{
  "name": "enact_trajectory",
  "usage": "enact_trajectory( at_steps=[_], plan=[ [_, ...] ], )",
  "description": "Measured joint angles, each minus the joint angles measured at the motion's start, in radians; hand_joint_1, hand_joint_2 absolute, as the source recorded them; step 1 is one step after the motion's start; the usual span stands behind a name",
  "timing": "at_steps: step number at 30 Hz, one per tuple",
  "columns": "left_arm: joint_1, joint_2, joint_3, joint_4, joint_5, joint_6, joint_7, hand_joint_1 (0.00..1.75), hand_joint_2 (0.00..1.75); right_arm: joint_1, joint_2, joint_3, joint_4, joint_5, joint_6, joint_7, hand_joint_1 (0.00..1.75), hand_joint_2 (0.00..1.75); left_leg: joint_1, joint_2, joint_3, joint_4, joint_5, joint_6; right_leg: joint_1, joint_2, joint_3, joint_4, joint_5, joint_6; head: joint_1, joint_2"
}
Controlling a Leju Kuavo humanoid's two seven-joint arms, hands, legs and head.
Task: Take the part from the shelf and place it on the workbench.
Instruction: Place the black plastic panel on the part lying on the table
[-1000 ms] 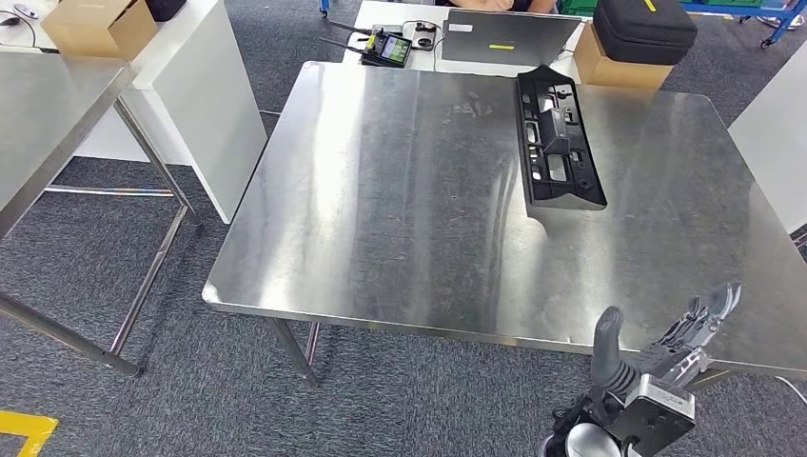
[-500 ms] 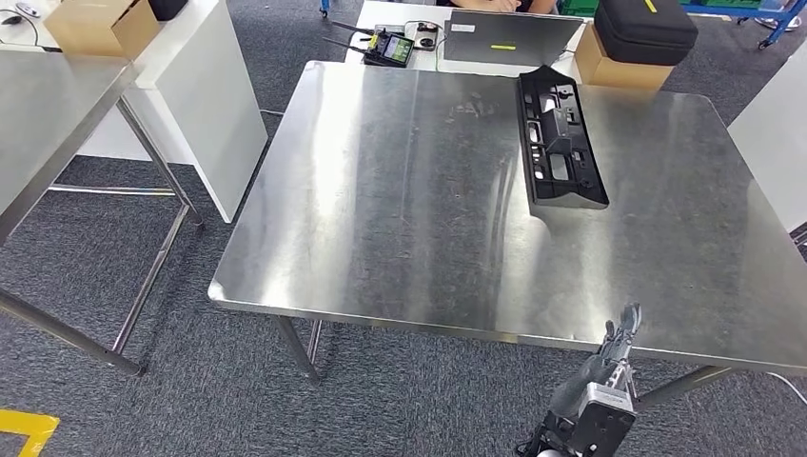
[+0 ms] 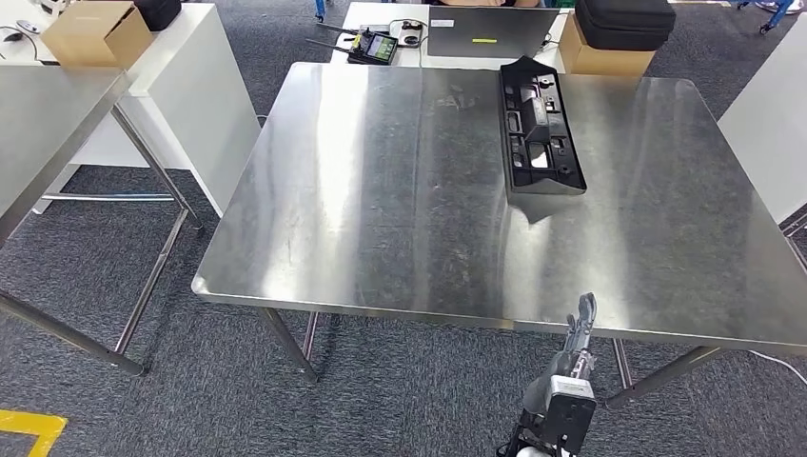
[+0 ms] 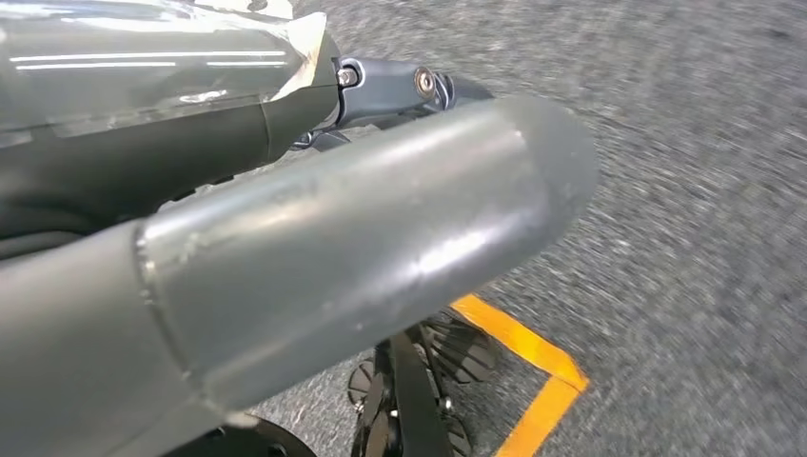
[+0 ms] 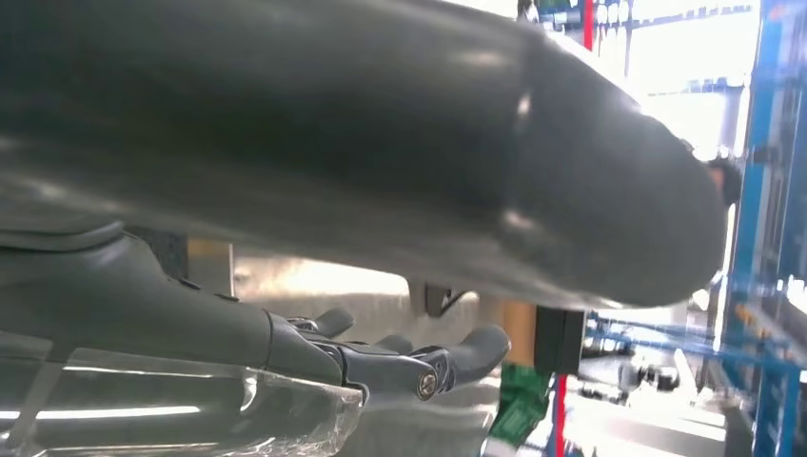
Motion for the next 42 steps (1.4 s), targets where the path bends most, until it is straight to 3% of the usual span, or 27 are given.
enact_trajectory(
  at_steps=[1,2,3,5,7,8,10,12,14,16,17,18,20,22,23,25,27,29,30,31,32,33,35,37,38,40,42],
  plan=[
    [0.000,-0.003,0.007,0.000,0.007,0.007,0.003,0.00,0.00,-0.006,0.002,0.003,0.009,0.005,0.006,0.000,0.00,0.00,0.005,0.000,-0.015,0.045,-0.017,-0.006,0.001,0.000,-0.010,0.000,0.007,-0.002,0.000,0.000],
    [0.000,-0.007,0.013,0.000,0.013,0.014,0.006,0.00,0.00,-0.012,0.004,0.005,0.018,0.008,0.012,0.000,0.00,0.00,0.010,0.001,-0.012,0.057,-0.014,-0.011,0.000,-0.001,-0.019,0.000,0.015,-0.001,0.000,0.000],
    [0.000,-0.009,0.019,0.000,0.020,0.019,0.007,0.00,0.00,-0.019,0.006,0.007,0.027,0.012,0.018,0.000,0.00,0.00,0.015,0.001,0.009,0.030,0.008,-0.015,0.000,0.000,-0.028,0.000,0.023,0.002,0.000,0.000],
    [-0.003,-0.014,0.032,0.000,0.032,0.027,0.007,0.00,0.00,-0.035,0.011,0.013,0.043,0.018,0.033,0.000,0.00,0.00,0.024,0.001,0.099,-0.102,0.065,-0.019,-0.002,0.000,-0.042,0.001,0.039,0.012,-0.001,0.000],
    [-0.009,-0.019,0.045,0.000,0.045,0.034,0.006,0.00,0.00,-0.054,0.016,0.021,0.058,0.025,0.049,0.000,0.00,0.00,0.025,-0.002,0.173,-0.221,0.090,-0.017,0.002,0.000,-0.053,0.002,0.055,0.027,0.002,0.000],
    [-0.011,-0.021,0.052,0.000,0.053,0.038,0.006,0.00,0.00,-0.064,0.018,0.024,0.068,0.029,0.057,0.000,0.00,0.00,0.022,-0.004,0.185,-0.245,0.092,-0.013,0.003,0.000,-0.056,0.002,0.064,0.036,0.002,0.000],
    [-0.011,-0.027,0.067,0.000,0.067,0.048,0.006,0.00,0.00,-0.082,0.024,0.032,0.088,0.037,0.072,0.000,0.00,0.00,0.016,-0.003,0.170,-0.251,0.105,0.003,0.006,-0.001,-0.060,-0.003,0.082,0.054,0.005,0.000],
    [-0.013,-0.033,0.082,0.000,0.078,0.059,0.008,0.00,0.00,-0.098,0.030,0.040,0.110,0.044,0.085,0.001,0.00,0.00,0.012,0.003,0.146,-0.255,0.131,0.026,0.006,-0.001,-0.079,0.025,0.049,0.054,0.007,0.000],
    [-0.014,-0.038,0.095,0.000,0.083,0.072,0.014,0.00,0.00,-0.119,0.033,0.049,0.136,0.050,0.097,0.003,0.00,0.00,0.008,0.009,0.116,-0.256,0.158,0.042,0.005,0.000,-0.114,0.131,-0.044,0.036,0.011,0.000],
    [-0.014,-0.041,0.105,0.000,0.084,0.081,0.021,0.00,0.00,-0.137,0.036,0.055,0.163,0.054,0.108,0.005,0.00,0.00,0.003,0.012,0.086,-0.254,0.181,0.048,0.006,0.000,-0.135,0.256,-0.112,0.032,0.014,0.000],
    [-0.014,-0.044,0.108,0.000,0.085,0.084,0.023,0.00,0.00,-0.144,0.037,0.057,0.176,0.056,0.111,0.006,0.00,0.00,0.001,0.014,0.073,-0.253,0.191,0.048,0.006,0.000,-0.127,0.285,-0.116,0.040,0.014,0.000],
    [-0.014,-0.046,0.110,0.000,0.085,0.085,0.025,0.00,0.00,-0.150,0.038,0.059,0.189,0.056,0.115,0.007,0.00,0.00,-0.001,0.014,0.060,-0.250,0.201,0.046,0.007,0.000,-0.101,0.279,-0.104,0.050,0.014,0.000],
    [-0.014,-0.053,0.113,0.000,0.085,0.086,0.027,0.00,0.00,-0.162,0.041,0.064,0.207,0.057,0.119,0.009,0.00,0.00,-0.004,0.014,0.036,-0.240,0.217,0.042,0.011,0.000,-0.002,0.165,-0.072,0.059,0.015,0.000],
    [-0.015,-0.058,0.116,0.000,0.086,0.087,0.027,0.00,0.00,-0.175,0.045,0.069,0.218,0.057,0.120,0.009,0.00,0.00,-0.007,0.014,0.017,-0.231,0.231,0.033,0.021,0.000,0.091,0.027,-0.073,0.048,0.015,0.000],
    [-0.015,-0.060,0.118,0.000,0.086,0.087,0.028,0.00,0.00,-0.179,0.047,0.071,0.222,0.058,0.120,0.010,0.00,0.00,-0.008,0.015,0.012,-0.228,0.238,0.028,0.026,0.000,0.110,-0.010,-0.080,0.040,0.014,0.000],
    [-0.015,-0.060,0.123,0.000,0.086,0.088,0.028,0.00,0.00,-0.182,0.049,0.072,0.230,0.059,0.120,0.011,0.00,0.00,-0.009,0.016,0.006,-0.227,0.250,0.017,0.025,-0.001,0.104,-0.024,-0.076,0.026,0.013,0.000],
    [-0.014,-0.060,0.126,0.000,0.087,0.090,0.028,0.00,0.00,-0.185,0.052,0.074,0.238,0.058,0.121,0.012,0.00,0.00,-0.005,0.011,-0.007,-0.202,0.221,0.007,0.013,-0.004,0.092,-0.027,-0.060,0.008,0.012,0.000],
    [-0.014,-0.060,0.129,0.000,0.088,0.093,0.027,0.00,0.00,-0.189,0.058,0.075,0.245,0.057,0.123,0.014,0.00,0.00,0.001,0.006,-0.037,-0.108,0.127,-0.005,0.007,-0.008,0.072,-0.028,-0.040,-0.007,0.007,0.000],
    [-0.014,-0.060,0.129,0.000,0.088,0.094,0.026,0.00,0.00,-0.190,0.061,0.075,0.250,0.054,0.124,0.015,0.00,0.00,0.004,0.005,-0.054,-0.042,0.078,-0.012,0.007,-0.008,0.061,-0.027,-0.029,-0.012,0.004,0.000],
    [-0.014,-0.060,0.130,-0.001,0.088,0.093,0.024,0.00,0.00,-0.190,0.063,0.074,0.254,0.051,0.126,0.017,0.00,0.00,0.008,0.004,-0.067,0.017,0.048,-0.018,0.007,-0.009,0.049,-0.026,-0.018,-0.012,0.003,0.000],
    [-0.014,-0.060,0.131,-0.001,0.087,0.092,0.023,0.00,0.00,-0.191,0.064,0.073,0.259,0.046,0.127,0.020,0.00,0.00,0.013,0.004,-0.067,0.053,0.042,-0.024,0.007,-0.010,0.038,-0.024,-0.008,-0.009,0.003,0.000],
    [-0.014,-0.059,0.131,-0.001,0.085,0.090,0.021,0.00,0.00,-0.192,0.065,0.072,0.265,0.040,0.126,0.022,0.00,0.00,0.019,0.004,-0.052,0.055,0.059,-0.029,0.005,-0.011,0.024,-0.021,0.001,-0.004,0.003,0.000],
    [-0.014,-0.056,0.131,-0.002,0.078,0.082,0.018,0.00,0.00,-0.197,0.065,0.067,0.275,0.028,0.117,0.029,0.00,0.00,0.033,0.005,0.030,-0.042,0.112,-0.041,0.000,-0.011,-0.002,-0.007,0.013,0.008,0.002,0.000],
    [-0.015,-0.055,0.131,-0.003,0.068,0.070,0.016,0.00,0.00,-0.207,0.065,0.056,0.286,0.013,0.105,0.042,0.00,0.00,0.037,0.000,0.112,-0.166,0.124,-0.048,0.000,-0.011,-0.026,0.013,0.022,0.021,0.001,0.000],
    [-0.016,-0.054,0.131,-0.003,0.062,0.065,0.015,0.00,0.00,-0.213,0.065,0.050,0.294,0.003,0.103,0.050,0.00,0.00,0.035,-0.003,0.129,-0.200,0.118,-0.046,0.003,-0.011,-0.033,0.019,0.027,0.030,0.001,0.000],
    [-0.015,-0.051,0.130,-0.003,0.050,0.057,0.016,0.00,0.00,-0.223,0.064,0.036,0.325,-0.024,0.110,0.068,0.00,0.00,0.025,-0.004,0.119,-0.212,0.120,-0.026,0.009,-0.011,-0.041,0.017,0.044,0.050,0.004,0.000],
    [-0.015,-0.048,0.128,-0.004,0.038,0.052,0.021,0.00,0.00,-0.234,0.061,0.016,0.374,-0.072,0.140,0.097,0.00,0.00,0.018,0.002,0.097,-0.216,0.142,0.005,0.006,-0.009,-0.057,0.032,0.028,0.058,0.005,0.000]
  ],
)
